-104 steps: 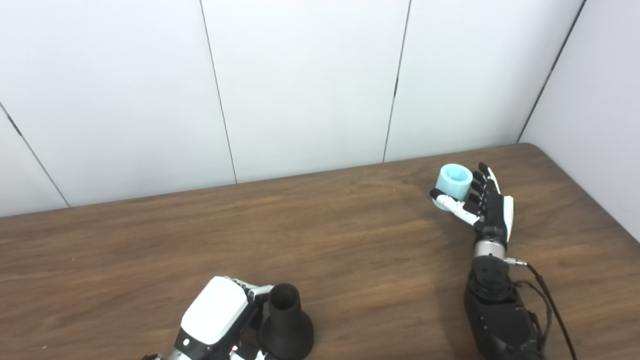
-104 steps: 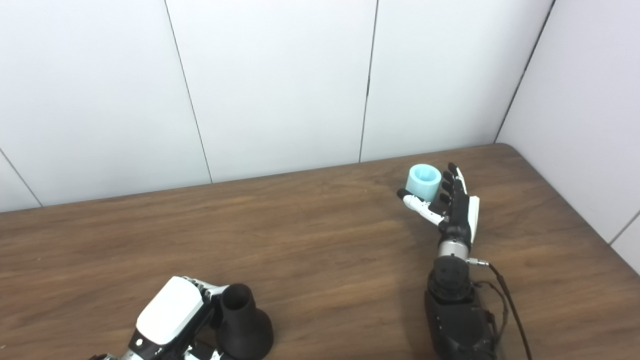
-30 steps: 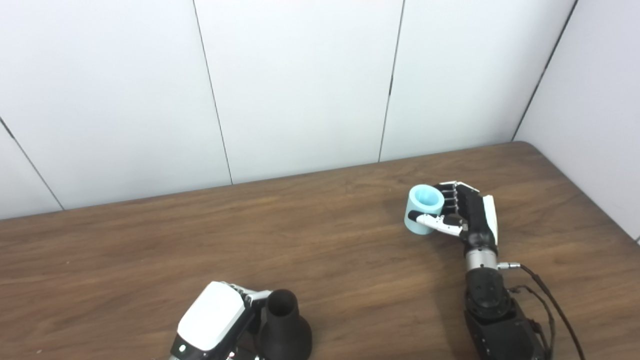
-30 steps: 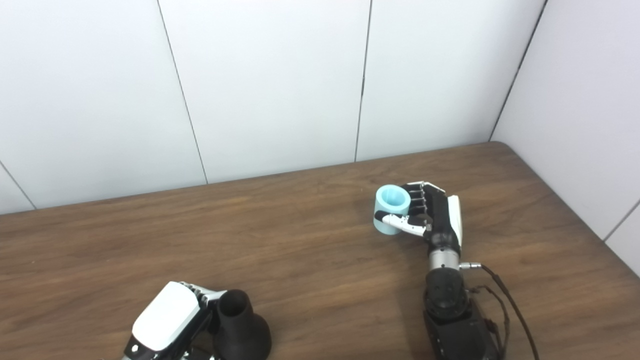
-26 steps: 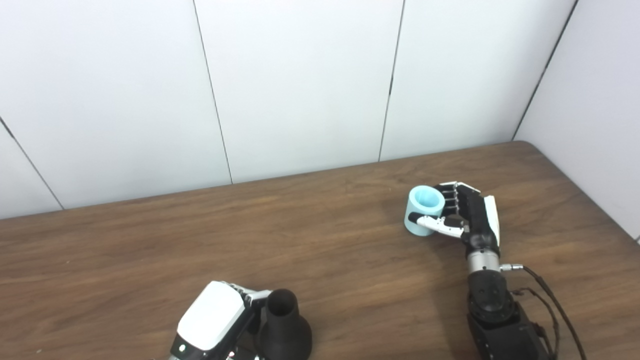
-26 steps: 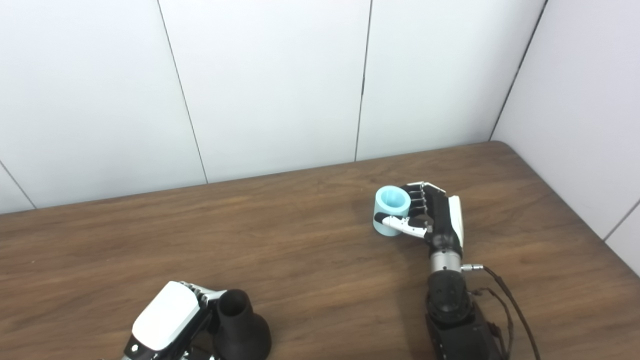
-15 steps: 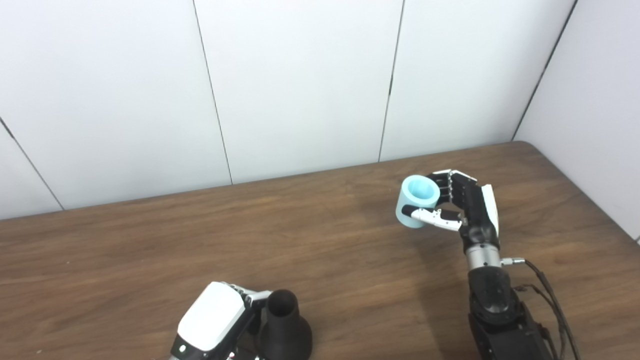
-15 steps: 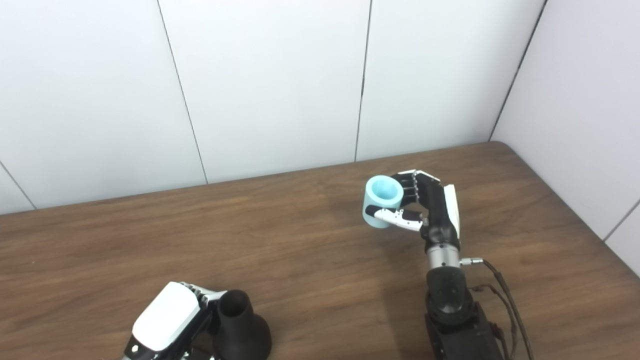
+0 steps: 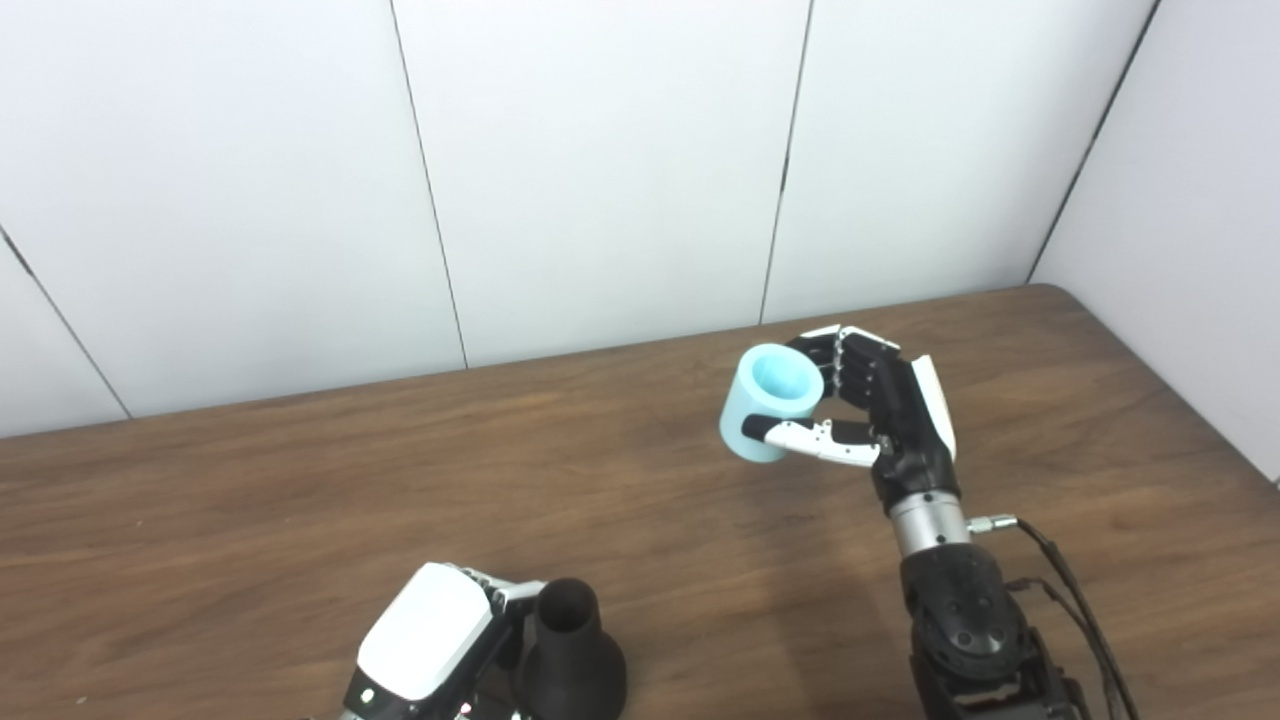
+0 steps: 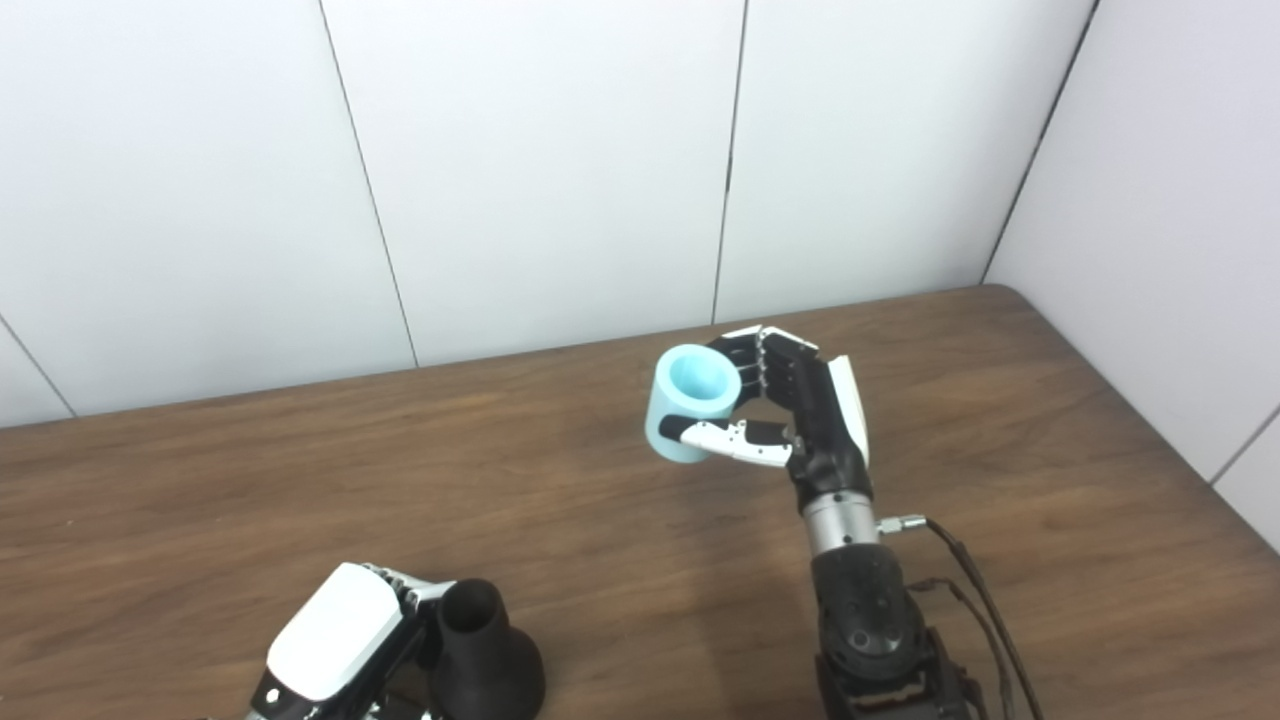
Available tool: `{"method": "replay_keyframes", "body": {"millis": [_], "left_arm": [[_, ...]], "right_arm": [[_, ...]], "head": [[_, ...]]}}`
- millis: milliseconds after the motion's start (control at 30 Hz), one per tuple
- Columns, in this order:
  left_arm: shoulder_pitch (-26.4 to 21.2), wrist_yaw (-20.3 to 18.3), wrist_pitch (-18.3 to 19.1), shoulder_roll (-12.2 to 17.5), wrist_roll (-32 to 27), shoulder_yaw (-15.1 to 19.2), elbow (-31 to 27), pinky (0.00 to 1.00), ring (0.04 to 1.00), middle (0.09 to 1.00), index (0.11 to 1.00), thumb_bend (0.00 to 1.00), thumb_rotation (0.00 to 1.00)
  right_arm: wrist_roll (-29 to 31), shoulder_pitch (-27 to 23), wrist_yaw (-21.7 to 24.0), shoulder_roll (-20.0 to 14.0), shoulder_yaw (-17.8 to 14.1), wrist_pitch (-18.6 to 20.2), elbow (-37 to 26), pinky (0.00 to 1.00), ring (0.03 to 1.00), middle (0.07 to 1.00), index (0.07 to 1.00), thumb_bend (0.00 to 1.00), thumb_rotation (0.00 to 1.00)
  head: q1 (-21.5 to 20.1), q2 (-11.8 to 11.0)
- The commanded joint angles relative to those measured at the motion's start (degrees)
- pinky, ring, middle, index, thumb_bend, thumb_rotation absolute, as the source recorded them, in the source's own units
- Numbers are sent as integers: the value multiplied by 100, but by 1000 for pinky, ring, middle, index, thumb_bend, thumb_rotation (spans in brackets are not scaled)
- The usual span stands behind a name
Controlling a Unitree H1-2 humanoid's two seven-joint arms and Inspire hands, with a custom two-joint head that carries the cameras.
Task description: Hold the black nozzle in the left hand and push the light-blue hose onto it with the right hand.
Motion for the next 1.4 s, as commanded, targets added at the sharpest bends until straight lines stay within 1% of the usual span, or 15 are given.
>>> {"method": "replay_keyframes", "body": {"millis": [0,100,200,300,433,633,700,800,933,1133,1233,1367], "left_arm": [[319,-32,12,-84,161,-187,304,99,155,231,482,518,38],[317,-62,72,-130,193,-199,316,92,146,221,482,519,38],[313,-114,104,-172,179,-205,333,92,146,219,482,518,38],[291,-76,118,-194,275,-237,385,104,160,240,483,518,38],[245,-46,113,-203,365,-291,524,112,169,256,483,518,39],[199,57,143,-206,413,-328,638,109,167,253,482,518,39],[187,53,181,-212,398,-326,653,113,172,262,482,518,39],[172,88,226,-223,427,-339,678,100,156,233,482,518,39],[160,39,287,-214,451,-366,664,99,155,231,482,518,39],[160,103,278,-221,420,-365,686,99,154,233,482,518,39],[161,118,275,-231,409,-368,703,94,150,227,482,518,39],[160,119,280,-228,426,-385,692,99,158,238,482,518,39]], "right_arm": [[146,-110,158,42,23,274,-467,392,467,493,475,524,0],[280,-42,384,91,124,741,-884,368,448,484,486,523,0],[310,33,522,148,227,1147,-1307,369,448,483,486,523,0],[375,85,646,211,311,1370,-1633,371,457,485,483,524,0],[414,136,789,260,417,1392,-1887,378,461,483,486,524,0],[586,125,930,321,415,1395,-2052,370,454,485,482,523,0],[700,114,984,293,422,1399,-2103,358,445,485,481,523,0],[855,124,1035,262,405,1397,-2142,346,435,486,479,523,0],[964,185,1074,218,414,1387,-2154,344,430,487,477,522,0],[1049,330,1144,227,581,1394,-2235,349,428,483,483,522,0],[1207,400,1176,249,658,1392,-2224,355,430,484,481,522,0],[1142,505,1166,267,819,1396,-2224,366,435,486,478,522,0]], "head": [[98,25],[239,47],[328,60],[397,79],[466,90],[527,129],[544,118],[602,104],[609,108],[650,121],[669,114],[695,123]]}}
